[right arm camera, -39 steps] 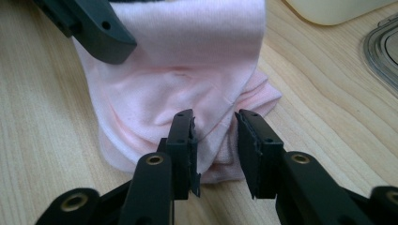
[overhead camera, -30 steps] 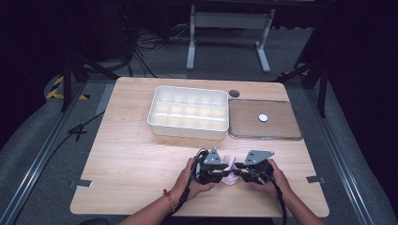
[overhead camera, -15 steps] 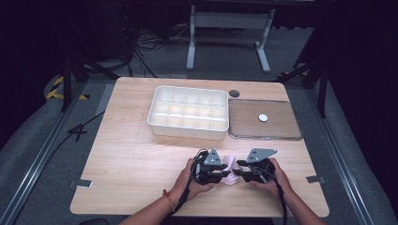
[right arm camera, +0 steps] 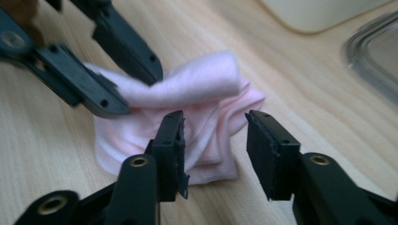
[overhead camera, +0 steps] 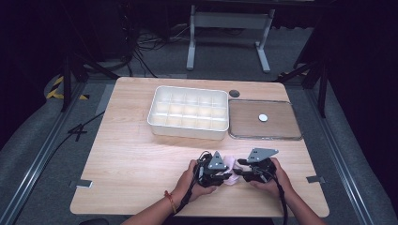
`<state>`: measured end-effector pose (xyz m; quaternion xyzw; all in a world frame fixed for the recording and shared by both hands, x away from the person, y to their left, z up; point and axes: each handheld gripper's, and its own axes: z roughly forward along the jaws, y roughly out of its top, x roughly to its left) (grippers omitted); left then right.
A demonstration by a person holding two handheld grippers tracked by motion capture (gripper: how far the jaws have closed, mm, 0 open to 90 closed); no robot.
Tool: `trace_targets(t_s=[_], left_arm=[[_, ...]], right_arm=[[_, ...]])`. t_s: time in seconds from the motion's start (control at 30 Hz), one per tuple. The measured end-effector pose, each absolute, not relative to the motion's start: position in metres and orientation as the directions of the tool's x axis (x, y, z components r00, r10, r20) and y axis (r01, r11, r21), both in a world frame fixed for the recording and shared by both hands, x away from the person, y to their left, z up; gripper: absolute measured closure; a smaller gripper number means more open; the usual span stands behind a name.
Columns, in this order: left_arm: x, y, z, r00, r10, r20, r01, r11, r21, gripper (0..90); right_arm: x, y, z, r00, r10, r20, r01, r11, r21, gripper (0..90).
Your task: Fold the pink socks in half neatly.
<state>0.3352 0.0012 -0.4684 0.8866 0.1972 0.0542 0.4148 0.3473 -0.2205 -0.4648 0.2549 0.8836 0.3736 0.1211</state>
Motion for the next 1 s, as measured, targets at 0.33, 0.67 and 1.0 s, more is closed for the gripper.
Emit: trace_targets(t_s=[0.33,0.67,1.0], left_arm=[[0.335,0.008,-0.460,0.925,0.362,-0.117,0.310,-0.537,0.784,57.0],[0.329,0.037,-0.448,0.910,0.384,-0.157,0.366,-0.564,0.740,48.1],[0.329,0.028,-0.452,0.909,0.387,-0.151,0.357,-0.540,0.762,78.2]], right_arm=[[0.348,-0.224,-0.470,-0.843,0.533,-0.068,0.344,0.632,0.694,82.8],[0.346,-0.223,-0.471,-0.845,0.530,-0.071,0.340,0.636,0.692,84.6],[0.346,-0.221,-0.471,-0.852,0.519,-0.074,0.330,0.642,0.692,85.0]])
